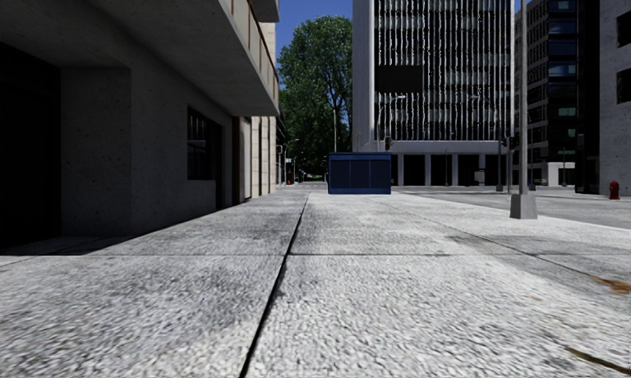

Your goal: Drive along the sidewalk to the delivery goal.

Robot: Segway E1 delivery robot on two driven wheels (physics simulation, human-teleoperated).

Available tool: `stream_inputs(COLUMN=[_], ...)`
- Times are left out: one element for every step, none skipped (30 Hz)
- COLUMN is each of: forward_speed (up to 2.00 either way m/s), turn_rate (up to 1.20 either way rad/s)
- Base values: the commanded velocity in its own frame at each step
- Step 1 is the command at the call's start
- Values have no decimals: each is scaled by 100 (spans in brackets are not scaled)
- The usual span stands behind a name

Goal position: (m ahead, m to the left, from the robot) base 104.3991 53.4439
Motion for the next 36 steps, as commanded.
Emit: stream_inputs(forward_speed=[200, 200, 200, 200, 200, 200, 200, 200, 200, 200, 200, 200, 200, 200, 200, 200, 200, 200, 200, 200, 200, 200, 200, 200, 200, 200, 200, 200, 200, 200, 200, 200, 200, 200, 200, 200], turn_rate=[0, 0, 0, 0, 0, 0, 0, 0, 0, 0, 0, 0, 0, 0, 0, 0, 0, 0, 0, 0, 0, 0, 0, 0, 0, 0, 0, 0, 0, 0, 0, 0, 0, 0, 0, 0])
